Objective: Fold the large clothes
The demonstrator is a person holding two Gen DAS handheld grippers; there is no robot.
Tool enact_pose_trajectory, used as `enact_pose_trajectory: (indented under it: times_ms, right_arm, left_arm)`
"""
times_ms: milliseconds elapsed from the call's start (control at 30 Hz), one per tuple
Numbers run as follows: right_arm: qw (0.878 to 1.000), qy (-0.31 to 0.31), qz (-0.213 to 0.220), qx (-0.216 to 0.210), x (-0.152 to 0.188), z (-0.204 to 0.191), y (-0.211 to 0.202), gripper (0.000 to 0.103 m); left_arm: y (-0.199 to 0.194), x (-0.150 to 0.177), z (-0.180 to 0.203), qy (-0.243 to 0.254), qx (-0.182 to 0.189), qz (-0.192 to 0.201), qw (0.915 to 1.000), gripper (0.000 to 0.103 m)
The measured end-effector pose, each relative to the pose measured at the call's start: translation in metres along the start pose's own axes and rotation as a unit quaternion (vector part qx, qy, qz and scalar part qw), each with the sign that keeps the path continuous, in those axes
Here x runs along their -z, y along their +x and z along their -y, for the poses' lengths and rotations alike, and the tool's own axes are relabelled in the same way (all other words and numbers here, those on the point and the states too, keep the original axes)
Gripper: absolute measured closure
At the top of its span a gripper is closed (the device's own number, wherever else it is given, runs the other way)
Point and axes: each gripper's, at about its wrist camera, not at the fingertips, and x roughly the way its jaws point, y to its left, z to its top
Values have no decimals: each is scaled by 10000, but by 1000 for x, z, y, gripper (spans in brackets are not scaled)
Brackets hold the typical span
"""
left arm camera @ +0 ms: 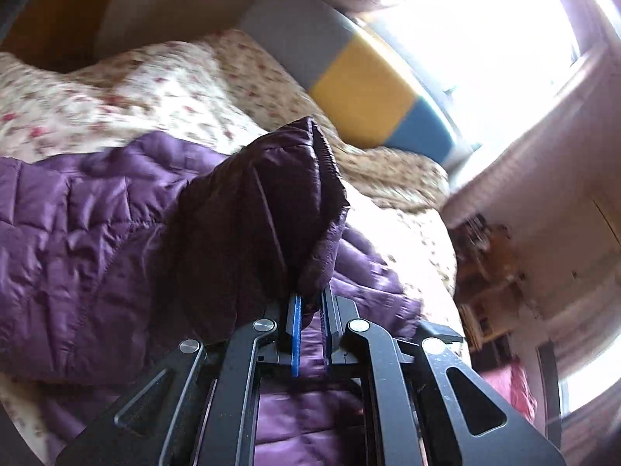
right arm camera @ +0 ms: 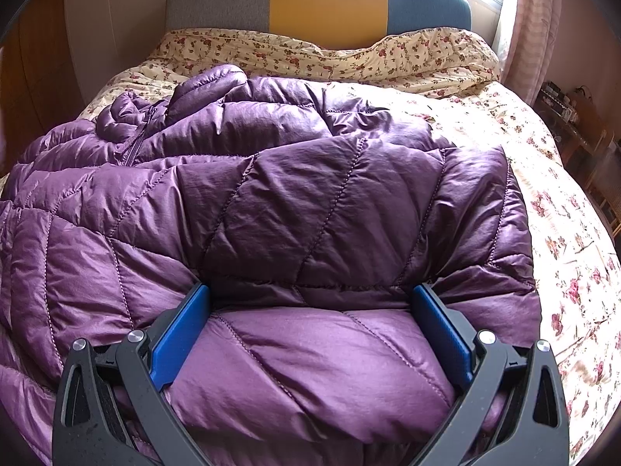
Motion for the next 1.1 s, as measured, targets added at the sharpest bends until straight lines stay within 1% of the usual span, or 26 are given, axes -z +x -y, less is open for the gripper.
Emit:
enact_pose_trajectory:
  times_ms: [133,200,233,300,400,500,700,1100]
  right_arm:
    - [10000,13,6,-19,-1,-2,0,2]
    - [10000,13,8,-31,-1,0,0,2]
    - [10000,14,10,-32,0,1,0,2]
    - [10000,22,12,-43,-1,0,0,2]
    - [10000,36,16,-56,-1,0,0,2]
    - [10000,46,20,-67,-1,-2,0,2]
    - [10000,50,23,-73,-1,-2,0,2]
    - [10000,46,23,-69,-1,0,0,2]
  left_arm:
    - [26,1,32,261,289,-193,9991,95]
    - [34,0,41,341,441,-278,9981,95]
    - [36,1,43,354,473,-300,9978,95]
    - [47,2,53,369,675,-405,9962,95]
    - [63,5,63,384,878,-550,9939,95]
    - [74,8,66,389,1000,-668,9920,95]
    - [89,7,62,267,1126,-831,9898,95]
    - [98,13,56,61,1197,-1054,9872,94]
